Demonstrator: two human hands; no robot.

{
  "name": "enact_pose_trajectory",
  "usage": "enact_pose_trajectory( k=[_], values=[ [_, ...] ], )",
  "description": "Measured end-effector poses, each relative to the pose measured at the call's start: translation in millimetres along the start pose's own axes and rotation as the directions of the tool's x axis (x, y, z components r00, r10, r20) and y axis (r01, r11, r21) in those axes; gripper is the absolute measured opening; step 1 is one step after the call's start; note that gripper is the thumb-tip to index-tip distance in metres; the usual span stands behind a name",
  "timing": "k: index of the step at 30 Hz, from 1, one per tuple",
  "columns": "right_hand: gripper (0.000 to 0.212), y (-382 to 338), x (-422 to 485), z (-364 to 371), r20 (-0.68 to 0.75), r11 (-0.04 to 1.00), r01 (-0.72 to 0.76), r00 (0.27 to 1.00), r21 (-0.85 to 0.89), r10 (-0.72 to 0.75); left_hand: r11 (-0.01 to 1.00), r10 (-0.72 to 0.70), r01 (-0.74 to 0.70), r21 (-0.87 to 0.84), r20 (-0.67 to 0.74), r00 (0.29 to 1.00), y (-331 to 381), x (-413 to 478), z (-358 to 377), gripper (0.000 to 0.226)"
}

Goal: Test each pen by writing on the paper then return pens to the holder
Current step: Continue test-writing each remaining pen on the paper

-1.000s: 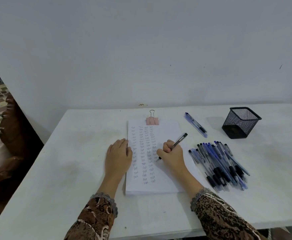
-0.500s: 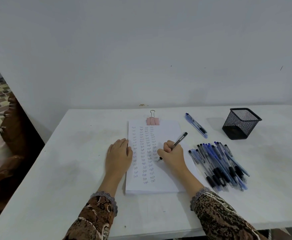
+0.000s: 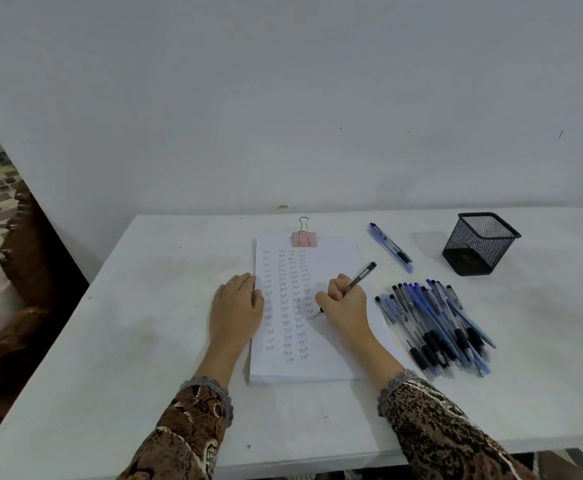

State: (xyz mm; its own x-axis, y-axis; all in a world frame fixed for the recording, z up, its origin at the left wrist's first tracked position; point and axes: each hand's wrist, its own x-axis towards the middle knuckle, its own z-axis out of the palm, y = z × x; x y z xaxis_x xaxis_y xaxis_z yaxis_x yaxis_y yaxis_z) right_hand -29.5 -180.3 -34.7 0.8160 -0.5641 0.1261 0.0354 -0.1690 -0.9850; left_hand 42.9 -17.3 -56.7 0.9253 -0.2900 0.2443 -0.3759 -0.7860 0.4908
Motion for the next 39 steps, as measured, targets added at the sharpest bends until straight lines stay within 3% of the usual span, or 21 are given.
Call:
enact_pose_trajectory(
  k=[2,5,8,10,16,20,25,31,34,39],
  values=[
    [0.047,0,1,-2,0.008,0.999,-0.040,0.999,0.036,0.040,1.000,0.005,-0.005,0.001,-0.004,1.000,0,0,0,0.041],
    [0.035,-3,8,-9,0.053,0.950,-0.185,0.983,0.250,0.178,1.000,0.010,-0.010,-0.002,-0.008,1.000,0,1,0,0.041],
    [0.017,-10,15,-13,0.101,0.967,-0.183,0.981,0.178,0.167,1.000,0.007,-0.007,-0.005,-0.007,1.000,0,1,1,0.041],
    [0.030,-11,16,-11,0.128,0.980,-0.145,0.983,0.135,0.128,1.000,0.008,-0.008,-0.005,-0.012,1.000,0,1,1,0.041],
    [0.031,-11,13,-8,0.055,0.964,-0.217,0.976,0.154,0.211,1.000,0.001,-0.001,-0.005,-0.013,1.000,0,1,1,0.041],
    [0.034,-11,12,-6,0.054,0.977,-0.213,0.976,-0.004,0.213,1.000,-0.002,0.002,-0.005,-0.015,1.000,2,0,-1,0.040],
    [0.030,-16,12,-5,0.070,0.971,-0.235,0.969,-0.052,0.238,1.000,-0.002,0.002,-0.003,-0.016,1.000,2,-1,-2,0.040],
    [0.024,-37,22,-42,-0.006,0.959,-0.110,0.994,-0.262,0.112,1.000,-0.013,0.013,-0.013,-0.027,1.000,3,-2,-2,0.040],
    [0.028,-46,34,-90,-0.050,0.857,-0.076,0.997,-0.510,0.059,1.000,-0.015,0.015,-0.014,-0.022,1.000,1,-2,-1,0.040],
    [0.029,-32,49,-171,-0.239,0.675,-0.282,0.958,-0.682,0.159,1.000,-0.013,0.013,-0.010,-0.024,1.000,-1,0,2,0.040]
  ],
)
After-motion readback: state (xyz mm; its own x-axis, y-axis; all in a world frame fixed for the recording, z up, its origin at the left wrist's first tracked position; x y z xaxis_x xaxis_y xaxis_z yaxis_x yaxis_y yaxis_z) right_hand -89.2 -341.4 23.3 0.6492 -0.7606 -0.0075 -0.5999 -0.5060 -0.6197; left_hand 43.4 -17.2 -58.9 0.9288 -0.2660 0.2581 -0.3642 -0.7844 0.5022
